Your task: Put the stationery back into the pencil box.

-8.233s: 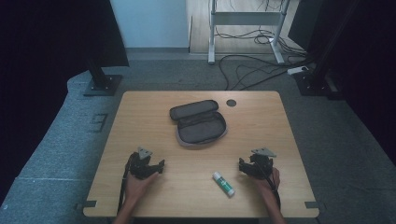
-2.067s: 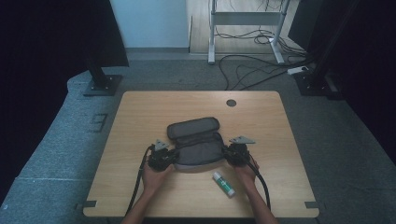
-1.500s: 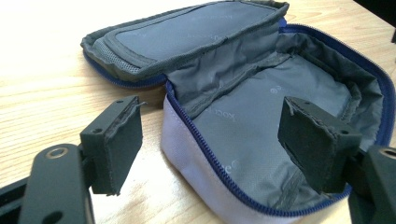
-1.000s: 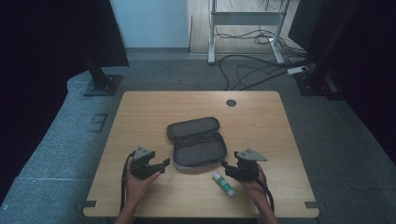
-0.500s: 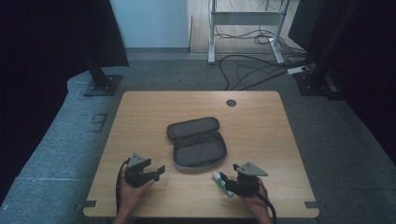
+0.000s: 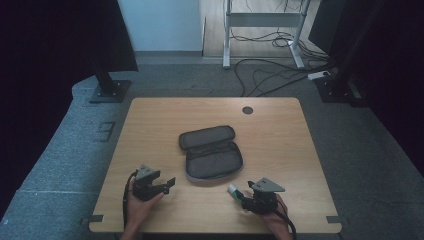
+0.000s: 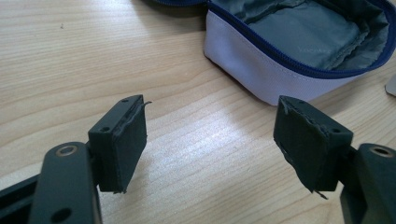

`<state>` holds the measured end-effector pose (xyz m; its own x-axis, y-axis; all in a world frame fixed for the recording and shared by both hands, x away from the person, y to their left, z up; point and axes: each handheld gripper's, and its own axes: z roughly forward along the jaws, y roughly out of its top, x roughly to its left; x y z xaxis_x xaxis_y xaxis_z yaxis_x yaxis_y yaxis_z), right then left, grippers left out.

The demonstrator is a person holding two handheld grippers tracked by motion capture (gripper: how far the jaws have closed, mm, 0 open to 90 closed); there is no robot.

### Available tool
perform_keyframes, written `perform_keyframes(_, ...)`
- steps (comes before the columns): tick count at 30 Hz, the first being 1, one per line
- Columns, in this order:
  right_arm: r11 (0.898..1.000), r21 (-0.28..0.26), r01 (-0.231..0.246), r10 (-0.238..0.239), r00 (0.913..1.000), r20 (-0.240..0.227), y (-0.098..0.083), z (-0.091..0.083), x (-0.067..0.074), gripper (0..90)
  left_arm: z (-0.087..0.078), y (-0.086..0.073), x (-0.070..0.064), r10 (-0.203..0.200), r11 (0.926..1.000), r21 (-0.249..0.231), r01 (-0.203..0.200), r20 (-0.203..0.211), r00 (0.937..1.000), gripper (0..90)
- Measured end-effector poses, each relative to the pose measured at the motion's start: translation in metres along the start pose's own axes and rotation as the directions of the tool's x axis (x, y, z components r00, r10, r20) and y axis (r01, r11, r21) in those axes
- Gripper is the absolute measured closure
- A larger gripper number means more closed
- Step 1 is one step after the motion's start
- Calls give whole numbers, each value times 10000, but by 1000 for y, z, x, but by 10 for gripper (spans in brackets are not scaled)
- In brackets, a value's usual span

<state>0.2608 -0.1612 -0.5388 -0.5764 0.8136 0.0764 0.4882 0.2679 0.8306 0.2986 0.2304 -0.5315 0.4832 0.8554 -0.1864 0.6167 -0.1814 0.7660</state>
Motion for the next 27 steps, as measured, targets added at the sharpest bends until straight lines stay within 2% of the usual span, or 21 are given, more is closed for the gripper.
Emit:
perform_keyframes(10,9988,478,100,-92,9998,-158,-4,8,-2,456,5,-3,-2,114,9997,224,-114,0,9999,260)
perform_keyframes(17,9967,768,251,-217,9988,-443,-6,11,-3,632,5,-3,1,-6,9998,219,5,44,10000,260)
perform_keyframes(27,9950,989,149,-76,9973,-735,-6,12,-4,644,6,-4,0,12,9996,269,-14,61,10000,261)
